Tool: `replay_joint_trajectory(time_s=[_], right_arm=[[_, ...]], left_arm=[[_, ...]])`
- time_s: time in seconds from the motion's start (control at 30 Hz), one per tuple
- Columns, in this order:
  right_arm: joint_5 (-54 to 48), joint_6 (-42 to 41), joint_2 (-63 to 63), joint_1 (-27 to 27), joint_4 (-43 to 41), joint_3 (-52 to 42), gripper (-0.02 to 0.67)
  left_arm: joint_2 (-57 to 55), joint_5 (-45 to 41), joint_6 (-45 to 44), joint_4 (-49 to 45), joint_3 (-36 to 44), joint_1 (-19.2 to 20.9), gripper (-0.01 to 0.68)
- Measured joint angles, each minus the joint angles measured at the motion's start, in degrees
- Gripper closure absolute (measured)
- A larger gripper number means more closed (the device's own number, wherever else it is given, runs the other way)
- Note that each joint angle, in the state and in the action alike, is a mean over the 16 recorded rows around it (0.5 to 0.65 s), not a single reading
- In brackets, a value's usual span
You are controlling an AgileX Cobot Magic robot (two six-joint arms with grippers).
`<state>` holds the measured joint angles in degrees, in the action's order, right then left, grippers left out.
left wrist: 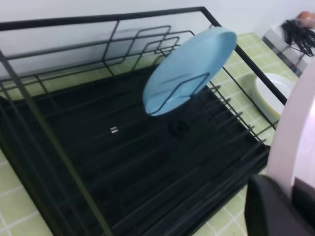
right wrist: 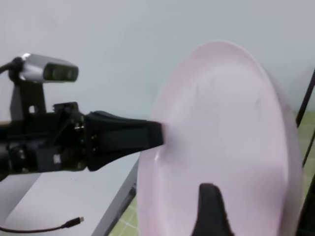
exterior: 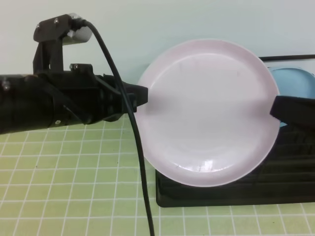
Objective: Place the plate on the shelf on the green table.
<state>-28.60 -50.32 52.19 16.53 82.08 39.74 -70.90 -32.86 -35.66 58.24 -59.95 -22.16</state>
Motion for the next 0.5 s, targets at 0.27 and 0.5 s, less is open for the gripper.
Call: replay_joint_trajectory(time_s=[0.27, 0.5], right_arm=[[-5.8, -5.7, 4.9, 0.0, 5.9, 0.0, 0.303], [-11.9, -13.2, 8.4, 0.0, 10.8, 0.0, 0.502]], left_arm=[[-0.1, -0.8, -0.5, 0.2, 0.0, 0.0, 0.672], [0.0, -2.1, -0.6, 0.0, -0.1, 0.0, 0.609]])
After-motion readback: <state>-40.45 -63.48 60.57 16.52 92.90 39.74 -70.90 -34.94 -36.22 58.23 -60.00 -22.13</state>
